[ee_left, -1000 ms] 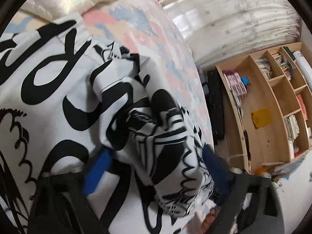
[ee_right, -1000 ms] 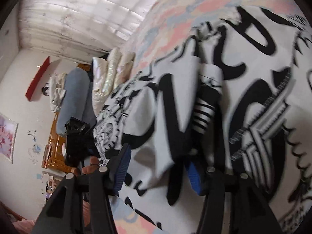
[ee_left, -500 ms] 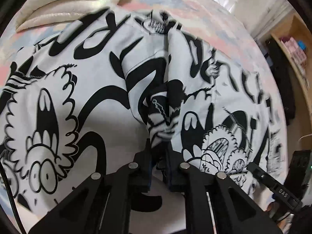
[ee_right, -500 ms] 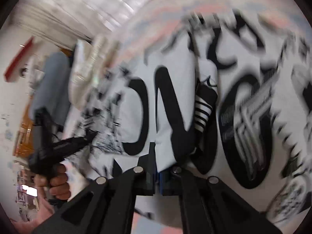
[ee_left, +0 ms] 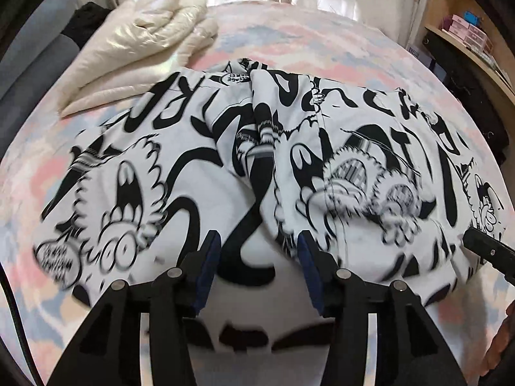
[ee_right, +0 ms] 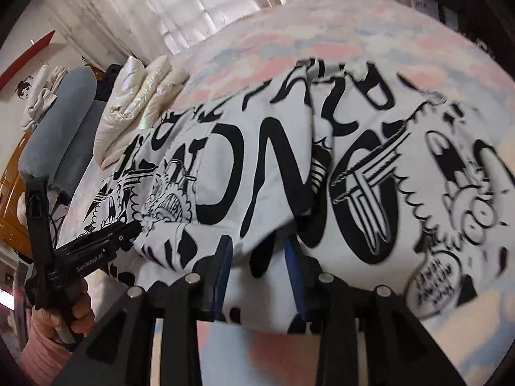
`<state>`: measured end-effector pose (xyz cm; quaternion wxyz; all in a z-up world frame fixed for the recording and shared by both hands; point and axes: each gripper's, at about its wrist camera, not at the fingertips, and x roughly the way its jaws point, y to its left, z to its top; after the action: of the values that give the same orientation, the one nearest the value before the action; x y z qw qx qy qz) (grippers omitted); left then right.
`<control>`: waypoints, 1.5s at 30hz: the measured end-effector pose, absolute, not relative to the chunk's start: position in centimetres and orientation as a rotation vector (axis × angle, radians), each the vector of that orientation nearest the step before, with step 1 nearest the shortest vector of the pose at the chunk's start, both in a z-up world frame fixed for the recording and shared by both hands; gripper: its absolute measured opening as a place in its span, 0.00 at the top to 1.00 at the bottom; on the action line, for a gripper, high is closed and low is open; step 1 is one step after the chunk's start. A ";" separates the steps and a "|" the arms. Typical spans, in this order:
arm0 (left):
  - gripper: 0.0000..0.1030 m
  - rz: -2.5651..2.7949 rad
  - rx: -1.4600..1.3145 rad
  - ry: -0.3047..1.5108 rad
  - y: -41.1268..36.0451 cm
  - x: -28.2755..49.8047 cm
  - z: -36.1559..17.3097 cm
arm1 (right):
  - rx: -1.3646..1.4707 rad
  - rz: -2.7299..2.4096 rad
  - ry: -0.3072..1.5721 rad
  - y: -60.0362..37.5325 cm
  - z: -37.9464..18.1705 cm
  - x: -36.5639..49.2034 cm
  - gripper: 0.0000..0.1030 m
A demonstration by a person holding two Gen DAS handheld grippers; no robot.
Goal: Fold large clothes
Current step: 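Release the hoodie and smooth the folded bundle flat with both tools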
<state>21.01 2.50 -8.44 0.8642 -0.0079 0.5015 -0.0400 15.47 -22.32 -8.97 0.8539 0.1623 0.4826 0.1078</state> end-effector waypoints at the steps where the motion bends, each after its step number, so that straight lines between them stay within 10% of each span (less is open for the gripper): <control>1: 0.53 -0.078 -0.019 1.048 2.0 20.3 -8.1 | 0.348 0.228 1.011 -22.4 -8.8 14.9 0.67; 17: 0.48 -0.057 -0.001 0.811 -0.6 22.9 0.0 | 0.284 0.245 0.831 -19.3 -3.0 15.0 0.67; 30: 0.40 0.088 0.031 0.965 -0.8 33.1 -11.9 | 0.252 0.165 0.893 -16.8 -11.7 28.6 0.69; 45: 0.39 -0.012 -0.013 0.960 0.0 29.3 -9.0 | 0.301 0.154 0.890 -22.9 -9.5 23.0 0.68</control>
<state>29.28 -0.03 -8.99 0.8871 -0.0060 0.4616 -0.0060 22.96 -22.90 -9.52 0.8888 0.1449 0.4285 0.0740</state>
